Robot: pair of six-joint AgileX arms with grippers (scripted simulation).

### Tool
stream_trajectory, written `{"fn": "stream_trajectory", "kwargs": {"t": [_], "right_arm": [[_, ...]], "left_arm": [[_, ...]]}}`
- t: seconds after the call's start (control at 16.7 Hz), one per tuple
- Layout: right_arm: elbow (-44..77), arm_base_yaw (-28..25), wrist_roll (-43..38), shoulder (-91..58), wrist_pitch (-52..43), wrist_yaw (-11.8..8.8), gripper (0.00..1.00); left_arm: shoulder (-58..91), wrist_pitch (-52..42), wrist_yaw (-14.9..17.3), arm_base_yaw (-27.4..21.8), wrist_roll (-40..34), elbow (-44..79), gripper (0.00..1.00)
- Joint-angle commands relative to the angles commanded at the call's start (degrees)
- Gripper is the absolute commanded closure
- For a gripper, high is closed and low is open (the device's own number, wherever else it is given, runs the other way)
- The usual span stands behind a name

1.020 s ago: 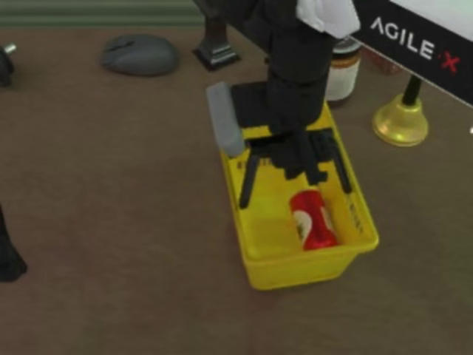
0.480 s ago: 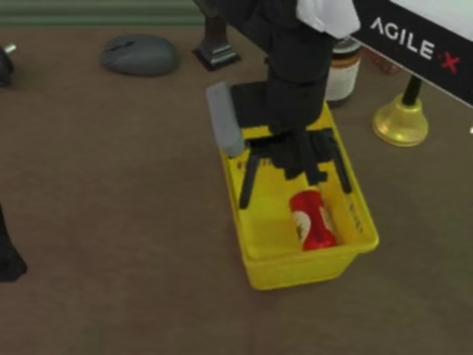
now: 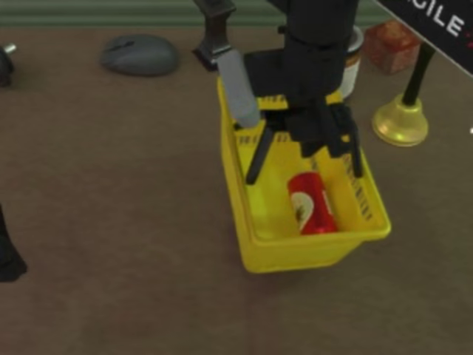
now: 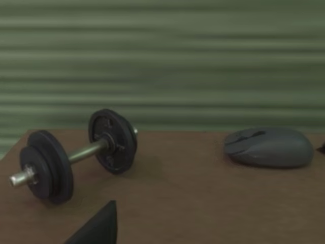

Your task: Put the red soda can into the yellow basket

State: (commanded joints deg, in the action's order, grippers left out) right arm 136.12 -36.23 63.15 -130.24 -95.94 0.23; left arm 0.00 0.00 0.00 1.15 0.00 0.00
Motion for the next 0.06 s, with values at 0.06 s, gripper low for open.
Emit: {"fn": "stream_trajectory", "kwargs": {"t": [0.06], "right_arm": [[0.6, 0.1, 0.1, 0.0, -0.6, 0.0, 1.00]], "left_arm": [[0.0, 0.0, 0.0, 0.0, 0.0, 0.0, 0.00]]}}
